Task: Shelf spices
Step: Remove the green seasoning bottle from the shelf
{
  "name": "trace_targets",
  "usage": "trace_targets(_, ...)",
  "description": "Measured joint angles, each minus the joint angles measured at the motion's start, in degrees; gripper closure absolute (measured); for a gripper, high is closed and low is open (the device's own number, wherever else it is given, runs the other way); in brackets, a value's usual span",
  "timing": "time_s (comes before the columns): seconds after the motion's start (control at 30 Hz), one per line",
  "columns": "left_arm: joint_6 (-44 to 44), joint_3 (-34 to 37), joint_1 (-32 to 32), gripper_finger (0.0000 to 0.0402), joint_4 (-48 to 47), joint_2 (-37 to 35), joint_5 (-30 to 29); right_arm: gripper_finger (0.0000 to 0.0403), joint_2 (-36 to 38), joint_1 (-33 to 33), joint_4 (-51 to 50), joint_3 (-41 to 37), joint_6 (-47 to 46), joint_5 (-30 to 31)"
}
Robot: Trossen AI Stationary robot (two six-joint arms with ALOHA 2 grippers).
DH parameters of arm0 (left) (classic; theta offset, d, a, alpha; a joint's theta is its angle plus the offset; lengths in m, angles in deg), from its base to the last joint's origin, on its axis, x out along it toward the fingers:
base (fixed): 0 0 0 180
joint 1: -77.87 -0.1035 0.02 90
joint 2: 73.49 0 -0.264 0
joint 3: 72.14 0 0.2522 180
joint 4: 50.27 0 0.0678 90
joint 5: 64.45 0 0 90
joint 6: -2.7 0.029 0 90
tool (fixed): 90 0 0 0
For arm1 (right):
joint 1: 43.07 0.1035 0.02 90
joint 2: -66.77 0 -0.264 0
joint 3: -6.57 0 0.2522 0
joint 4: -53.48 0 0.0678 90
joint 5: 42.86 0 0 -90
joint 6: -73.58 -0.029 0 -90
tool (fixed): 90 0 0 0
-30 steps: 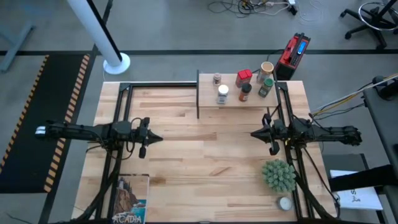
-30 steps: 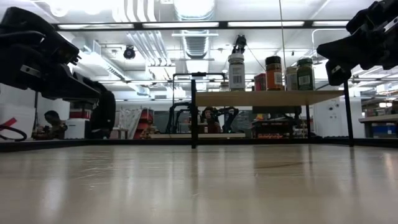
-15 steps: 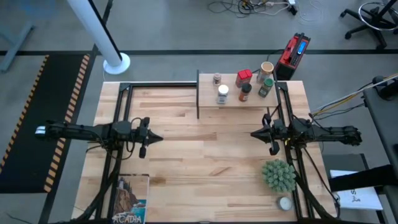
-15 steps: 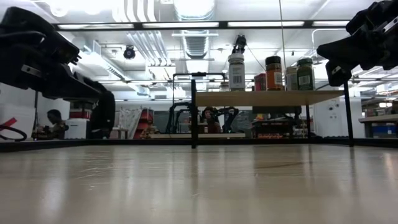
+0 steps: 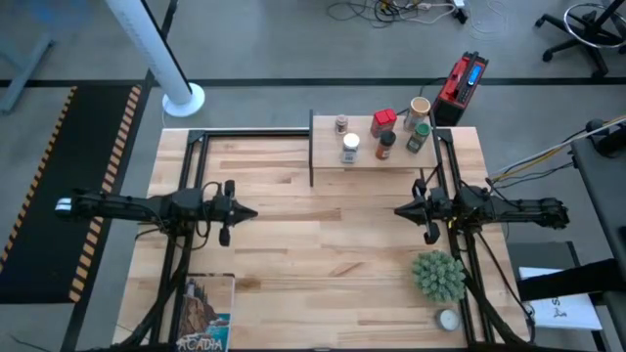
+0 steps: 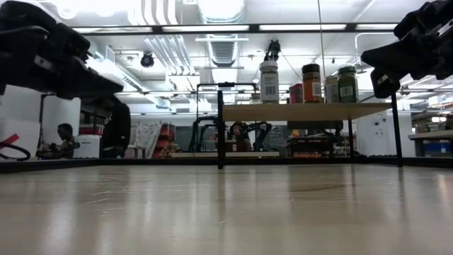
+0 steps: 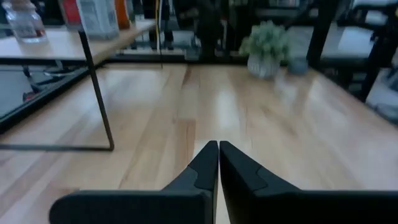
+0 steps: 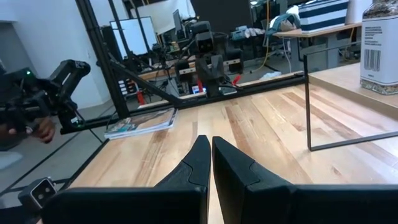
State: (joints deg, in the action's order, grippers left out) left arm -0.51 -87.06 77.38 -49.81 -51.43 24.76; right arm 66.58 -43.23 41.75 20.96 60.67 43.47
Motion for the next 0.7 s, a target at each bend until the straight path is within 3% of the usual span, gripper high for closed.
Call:
trace_targets(0.2, -6.7, -0.3, 0.0, 0.0400, 10.0, 0.0, -0.2, 0.0403, -0.4, 0.0, -0.1, 3.4, 1.4, -0.9)
trace_targets(0.43, -8.0, -9.7, 0.0, 0.0400, 6.8, 2.4, -0.2, 0.0403, -2.3, 0.0, -5.0, 15.1, 6.8, -0.3)
trace_targets(0.53, -7.6, -15.6, 0.0, 0.0400, 3.7, 4.8, -0.2, 0.0403, -3.6, 0.0, -9.5, 20.8, 8.3, 3.6)
trace_targets(0.7, -0.8, -26.0, 0.1, 0.0400, -2.8, 9.8, -2.8, 0.0402, -6.6, 0.0, -17.5, 28.8, 10.1, 15.3)
